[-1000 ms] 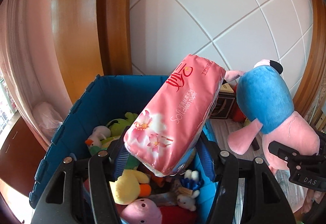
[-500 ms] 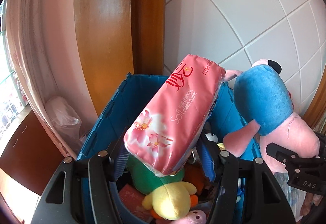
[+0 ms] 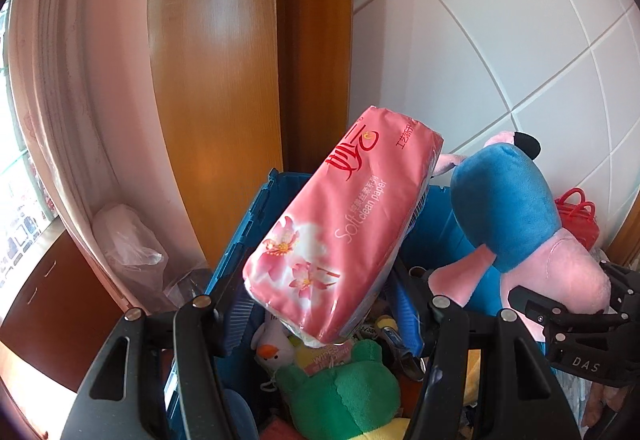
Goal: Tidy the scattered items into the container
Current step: 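Open both tools to drop the tissue pack and pig plush into the crate, then move both tools back over the black bundle and tape roll on the bed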
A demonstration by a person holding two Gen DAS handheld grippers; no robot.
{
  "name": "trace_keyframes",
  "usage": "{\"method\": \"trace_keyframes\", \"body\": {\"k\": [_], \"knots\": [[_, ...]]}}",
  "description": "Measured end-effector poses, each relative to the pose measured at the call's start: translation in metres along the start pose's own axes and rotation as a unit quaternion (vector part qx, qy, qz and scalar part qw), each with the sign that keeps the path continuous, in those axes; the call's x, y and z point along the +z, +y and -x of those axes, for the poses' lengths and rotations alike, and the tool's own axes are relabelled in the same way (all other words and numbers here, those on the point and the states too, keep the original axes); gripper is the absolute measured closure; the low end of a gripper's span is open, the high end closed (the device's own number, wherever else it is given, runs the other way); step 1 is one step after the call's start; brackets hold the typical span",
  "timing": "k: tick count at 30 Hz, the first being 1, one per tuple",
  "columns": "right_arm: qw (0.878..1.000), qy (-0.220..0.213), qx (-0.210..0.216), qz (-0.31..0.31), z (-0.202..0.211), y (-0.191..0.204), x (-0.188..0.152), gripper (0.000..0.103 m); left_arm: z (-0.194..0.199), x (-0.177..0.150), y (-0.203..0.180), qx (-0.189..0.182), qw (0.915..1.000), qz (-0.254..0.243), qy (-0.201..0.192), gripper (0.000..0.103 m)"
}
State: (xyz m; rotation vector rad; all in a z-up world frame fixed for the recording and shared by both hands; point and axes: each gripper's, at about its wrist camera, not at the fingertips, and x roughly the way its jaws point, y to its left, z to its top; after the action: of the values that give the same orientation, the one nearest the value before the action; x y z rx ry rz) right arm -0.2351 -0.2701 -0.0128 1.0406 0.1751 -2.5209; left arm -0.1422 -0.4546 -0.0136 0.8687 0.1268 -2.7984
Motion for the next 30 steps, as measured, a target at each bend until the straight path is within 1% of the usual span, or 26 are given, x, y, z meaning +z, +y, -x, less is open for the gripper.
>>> {"method": "trace_keyframes", "body": {"k": [4, 10, 11, 12, 13, 14, 15, 16, 19, 25, 27, 30], "knots": [[1.0, 0.008, -0.001, -0.001, -0.017, 0.002, 0.008, 0.039, -0.013, 0.004, 0.0, 0.0, 1.0, -0.004, 0.004, 0.044], [1.0, 0.015, -0.003, -0.004, -0.035, 0.001, 0.013, 0.037, -0.014, 0.01, -0.011, -0.003, 1.0, -0.008, -0.002, 0.044], [1.0, 0.012, -0.004, -0.006, -0.035, 0.0, 0.014, 0.033, -0.014, 0.011, -0.012, -0.005, 1.0, -0.007, -0.002, 0.042], [1.0, 0.004, -0.007, -0.011, -0.035, -0.002, 0.016, 0.026, -0.015, 0.012, -0.012, -0.009, 0.9999, -0.005, -0.002, 0.041], [1.0, -0.008, -0.013, -0.013, -0.033, -0.003, 0.018, 0.021, -0.017, 0.014, -0.013, -0.014, 0.9999, -0.003, 0.003, 0.033], [1.0, -0.018, -0.019, -0.012, -0.032, -0.004, 0.019, 0.004, -0.018, 0.015, -0.014, -0.019, 0.9998, -0.002, 0.008, 0.014], [0.999, -0.027, -0.021, -0.011, -0.029, -0.004, 0.02, 0.0, -0.017, 0.016, -0.014, -0.021, 0.9998, 0.002, 0.007, 0.005], [0.999, -0.031, -0.019, -0.008, -0.027, -0.004, 0.02, 0.0, -0.014, 0.016, -0.014, -0.019, 0.9998, 0.004, 0.001, 0.0], [0.999, -0.034, -0.019, -0.003, -0.023, -0.007, 0.017, 0.0, -0.01, 0.014, -0.019, -0.013, 0.9999, -0.008, -0.003, 0.0], [0.999, -0.033, -0.021, -0.019, -0.012, -0.024, -0.002, 0.0, -0.007, 0.008, -0.032, -0.01, 0.9997, -0.021, 0.007, 0.0], [0.999, -0.033, -0.022, -0.024, -0.004, -0.028, -0.009, 0.0, -0.002, 0.006, -0.04, -0.014, 0.9995, -0.027, 0.006, 0.0], [0.998, -0.037, -0.029, -0.033, 0.006, -0.045, -0.023, 0.0, 0.006, 0.002, -0.058, -0.023, 0.9989, -0.04, 0.004, 0.0]]}}
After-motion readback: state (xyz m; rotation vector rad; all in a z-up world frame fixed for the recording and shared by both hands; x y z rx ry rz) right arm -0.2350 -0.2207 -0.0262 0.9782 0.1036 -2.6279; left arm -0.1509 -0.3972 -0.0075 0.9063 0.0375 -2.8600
